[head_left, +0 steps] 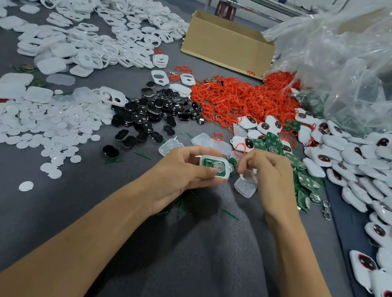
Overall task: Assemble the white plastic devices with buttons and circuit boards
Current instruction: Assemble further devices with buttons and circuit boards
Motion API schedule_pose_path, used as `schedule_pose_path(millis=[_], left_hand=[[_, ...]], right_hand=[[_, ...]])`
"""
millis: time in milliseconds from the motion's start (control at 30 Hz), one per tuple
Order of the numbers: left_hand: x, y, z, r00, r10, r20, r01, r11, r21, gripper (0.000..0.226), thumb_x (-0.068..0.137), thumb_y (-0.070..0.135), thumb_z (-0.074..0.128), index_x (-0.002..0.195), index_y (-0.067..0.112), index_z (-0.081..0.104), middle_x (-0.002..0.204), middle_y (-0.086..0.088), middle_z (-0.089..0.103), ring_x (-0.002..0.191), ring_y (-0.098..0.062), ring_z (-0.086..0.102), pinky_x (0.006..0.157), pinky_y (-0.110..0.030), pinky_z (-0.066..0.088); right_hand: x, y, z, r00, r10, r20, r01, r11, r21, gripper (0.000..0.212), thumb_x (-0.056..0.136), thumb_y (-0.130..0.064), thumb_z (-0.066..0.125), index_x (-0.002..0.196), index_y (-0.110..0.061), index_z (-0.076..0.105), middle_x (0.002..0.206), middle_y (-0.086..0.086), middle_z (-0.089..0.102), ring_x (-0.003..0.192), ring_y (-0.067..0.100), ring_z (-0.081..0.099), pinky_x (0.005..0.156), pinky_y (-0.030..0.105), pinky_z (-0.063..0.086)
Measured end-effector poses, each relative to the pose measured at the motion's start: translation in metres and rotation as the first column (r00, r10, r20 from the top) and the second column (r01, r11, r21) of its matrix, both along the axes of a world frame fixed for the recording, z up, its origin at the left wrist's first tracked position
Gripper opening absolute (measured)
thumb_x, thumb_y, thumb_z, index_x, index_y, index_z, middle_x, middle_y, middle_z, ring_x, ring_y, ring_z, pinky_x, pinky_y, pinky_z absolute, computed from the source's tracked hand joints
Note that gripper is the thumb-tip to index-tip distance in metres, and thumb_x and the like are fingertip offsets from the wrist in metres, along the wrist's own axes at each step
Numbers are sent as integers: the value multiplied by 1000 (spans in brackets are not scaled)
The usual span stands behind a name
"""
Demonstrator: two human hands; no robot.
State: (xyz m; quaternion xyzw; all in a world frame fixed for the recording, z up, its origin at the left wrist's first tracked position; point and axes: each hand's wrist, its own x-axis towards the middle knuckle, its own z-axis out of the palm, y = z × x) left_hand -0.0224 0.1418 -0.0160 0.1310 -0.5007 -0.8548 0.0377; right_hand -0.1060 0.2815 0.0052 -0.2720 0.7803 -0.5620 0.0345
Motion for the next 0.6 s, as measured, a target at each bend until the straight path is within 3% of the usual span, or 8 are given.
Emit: schedule_pose_path(millis=[100,200,333,467,600], left_hand=[[0,0,-2,1000,-2,-19,1,999,-37,39,78,-18,60,112,-1,62,103,-18,67,97,-28,65,86,-31,57],[0,-1,-2,999,-20,-38,17,997,-73,42,73,-15,65,112,0,63,101,-13,69,93,-21,65,90,-32,55],[0,-2,-3,999,-26,-42,23,996,-89,42,75,-20,63,114,-3,62,95,-11,69,85,-16,66,88,-32,56],[0,-2,-1,999,-17,-34,15,998,-67,37,76,-21,61,105,1,64,93,-10,69,82,-15,67,86,-31,56],[0,-2,-1,1000,-20,-23,19,998,-62,40,75,-21,62,110,-1,63,98,-14,69,91,-21,67,86,-31,56]], right_hand=[[3,2,1,992,30,-123,-22,998,62,13,75,-19,65,63,-15,61,55,5,48,53,8,39,52,21,31],[4,2,-1,960,74,-271,-22,982,190,9,75,-19,76,78,-24,70,50,0,43,49,6,36,51,20,30],[3,2,-2,927,110,-359,1,955,296,15,73,-24,79,88,-28,76,59,-22,59,57,3,52,61,17,38],[3,3,-2,889,140,-437,16,942,335,8,77,-25,77,84,-23,76,79,-2,72,72,17,64,71,40,50],[1,4,-1,909,118,-399,-8,964,265,5,83,-22,71,81,-19,74,75,-11,68,67,3,60,67,27,45]])
